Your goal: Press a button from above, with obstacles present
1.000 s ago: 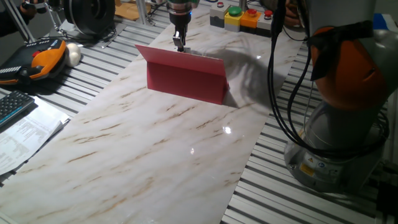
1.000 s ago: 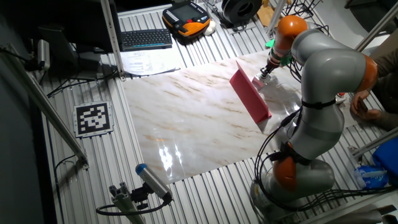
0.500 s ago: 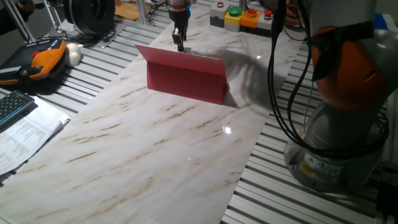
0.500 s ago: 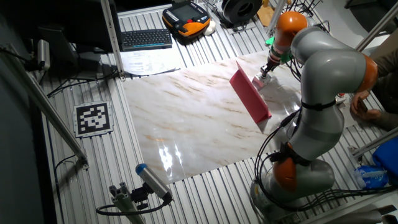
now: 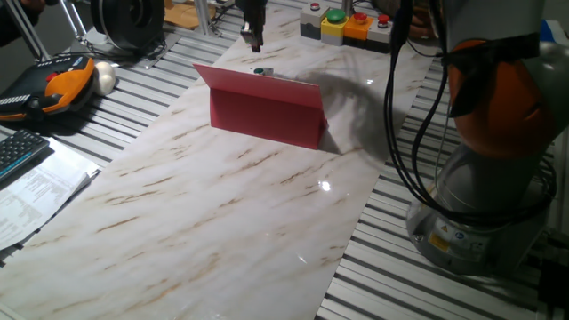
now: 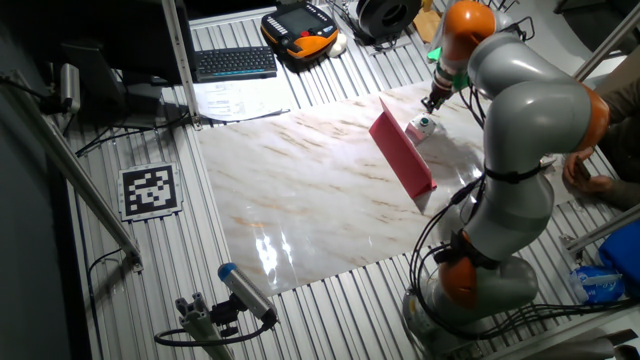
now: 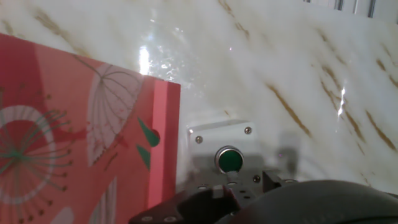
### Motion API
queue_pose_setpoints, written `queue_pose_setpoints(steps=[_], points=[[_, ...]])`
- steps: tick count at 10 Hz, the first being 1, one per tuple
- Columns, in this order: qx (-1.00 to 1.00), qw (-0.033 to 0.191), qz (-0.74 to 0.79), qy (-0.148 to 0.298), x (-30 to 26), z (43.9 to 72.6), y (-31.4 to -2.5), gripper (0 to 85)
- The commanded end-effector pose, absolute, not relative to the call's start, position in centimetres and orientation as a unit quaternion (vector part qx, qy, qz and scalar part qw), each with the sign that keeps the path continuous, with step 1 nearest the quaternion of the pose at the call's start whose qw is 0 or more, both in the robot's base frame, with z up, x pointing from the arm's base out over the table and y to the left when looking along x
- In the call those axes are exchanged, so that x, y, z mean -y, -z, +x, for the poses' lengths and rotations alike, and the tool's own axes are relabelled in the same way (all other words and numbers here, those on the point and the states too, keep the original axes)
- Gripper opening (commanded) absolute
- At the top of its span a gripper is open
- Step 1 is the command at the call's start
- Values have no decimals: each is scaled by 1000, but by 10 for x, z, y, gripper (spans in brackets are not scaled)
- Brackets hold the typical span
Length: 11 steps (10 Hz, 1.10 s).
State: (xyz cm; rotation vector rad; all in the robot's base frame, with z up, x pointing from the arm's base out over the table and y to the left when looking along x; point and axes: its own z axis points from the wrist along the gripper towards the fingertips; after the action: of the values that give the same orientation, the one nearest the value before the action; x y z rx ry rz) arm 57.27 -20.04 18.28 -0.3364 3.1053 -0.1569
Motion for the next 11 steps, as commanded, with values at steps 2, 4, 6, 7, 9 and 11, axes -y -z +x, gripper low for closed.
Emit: queue_pose_setpoints(steps=[2, 4, 6, 7, 9, 11], points=[[-994, 7, -99, 53, 192, 565, -195, 0], [-995, 0, -86, 53, 179, 558, -211, 0], [-996, -2, -76, 51, 171, 550, -225, 0], [-997, -1, -67, 47, 168, 546, -231, 0], [-997, 10, -46, 59, 154, 532, -241, 0], [-998, 12, -32, 55, 145, 521, -244, 0]])
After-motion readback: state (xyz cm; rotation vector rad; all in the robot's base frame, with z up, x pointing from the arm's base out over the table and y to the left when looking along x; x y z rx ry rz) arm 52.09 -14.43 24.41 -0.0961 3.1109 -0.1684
